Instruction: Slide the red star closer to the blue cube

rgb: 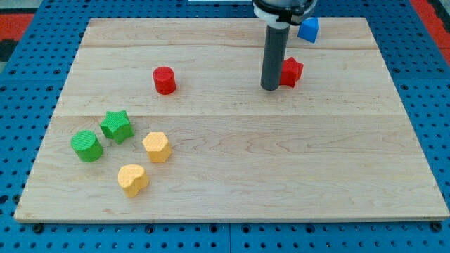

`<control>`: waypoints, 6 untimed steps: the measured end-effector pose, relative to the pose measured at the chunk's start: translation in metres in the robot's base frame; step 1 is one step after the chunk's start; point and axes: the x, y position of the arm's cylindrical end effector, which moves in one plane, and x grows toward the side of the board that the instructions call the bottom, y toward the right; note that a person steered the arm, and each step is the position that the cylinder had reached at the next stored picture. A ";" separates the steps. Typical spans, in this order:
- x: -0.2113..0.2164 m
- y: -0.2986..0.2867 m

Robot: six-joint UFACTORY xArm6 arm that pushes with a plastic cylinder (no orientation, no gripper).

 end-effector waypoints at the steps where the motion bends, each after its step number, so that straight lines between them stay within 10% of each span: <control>1: 0.013 0.034; 5: 0.019 0.057; 6: -0.034 0.037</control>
